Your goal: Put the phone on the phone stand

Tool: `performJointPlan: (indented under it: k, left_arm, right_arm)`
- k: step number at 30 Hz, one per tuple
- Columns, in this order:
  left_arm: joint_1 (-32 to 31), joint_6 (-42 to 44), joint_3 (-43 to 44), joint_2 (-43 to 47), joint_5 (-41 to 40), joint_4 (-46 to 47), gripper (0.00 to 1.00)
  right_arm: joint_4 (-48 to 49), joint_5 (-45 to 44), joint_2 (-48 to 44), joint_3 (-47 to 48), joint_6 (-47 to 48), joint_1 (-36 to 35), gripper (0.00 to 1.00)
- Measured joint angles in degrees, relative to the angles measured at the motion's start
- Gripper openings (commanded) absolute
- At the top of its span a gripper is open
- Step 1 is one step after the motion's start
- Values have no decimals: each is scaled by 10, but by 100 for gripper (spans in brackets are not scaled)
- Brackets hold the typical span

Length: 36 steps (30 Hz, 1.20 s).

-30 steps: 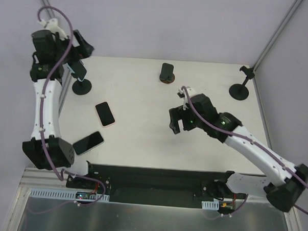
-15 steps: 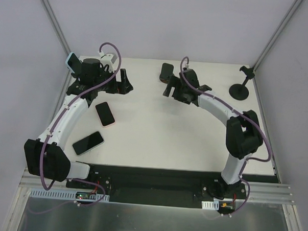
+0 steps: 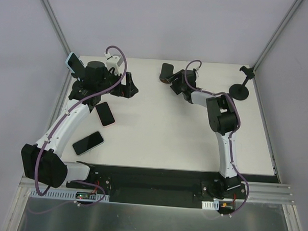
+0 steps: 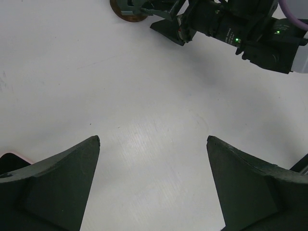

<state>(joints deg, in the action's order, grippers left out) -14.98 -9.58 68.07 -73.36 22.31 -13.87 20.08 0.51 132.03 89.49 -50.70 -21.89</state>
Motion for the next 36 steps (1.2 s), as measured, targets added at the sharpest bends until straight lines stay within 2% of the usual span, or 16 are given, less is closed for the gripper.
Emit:
performJointPlan:
  k: [2, 4, 10, 14, 16, 20, 24, 33, 36]
  left_arm:
    - [-1, 0, -2, 0, 0, 0, 91]
    - [-1, 0, -3, 0, 0, 0, 90]
    - [-5, 0, -4, 0, 0, 0, 90]
    - [-5, 1, -5, 0, -3, 0, 90]
    - [-4, 1, -5, 0, -3, 0, 90]
    - [-5, 3, -5, 0, -5, 0, 91]
    - [-5, 1, -5, -3, -26, 1, 92]
    - [-31, -109, 37, -58, -59, -60, 90]
    - [-65, -134, 37, -68, -46, -74, 83]
  right_arm:
    - [26, 2, 15, 8, -15, -2, 64]
    - [52, 4, 31, 14, -35, -5, 59]
    - [72, 0, 63, 36, -81, -6, 33]
    - [80, -7, 64, 36, -101, -6, 8]
    - [87, 0, 64, 37, -114, -3, 1]
    - [97, 27, 64, 33, -116, 2, 1]
    - [144, 70, 41, -33, -117, 10, 1]
    - [217, 172, -155, -352, -111, -14, 1]
    - [250, 200, -189, -424, -115, -48, 1]
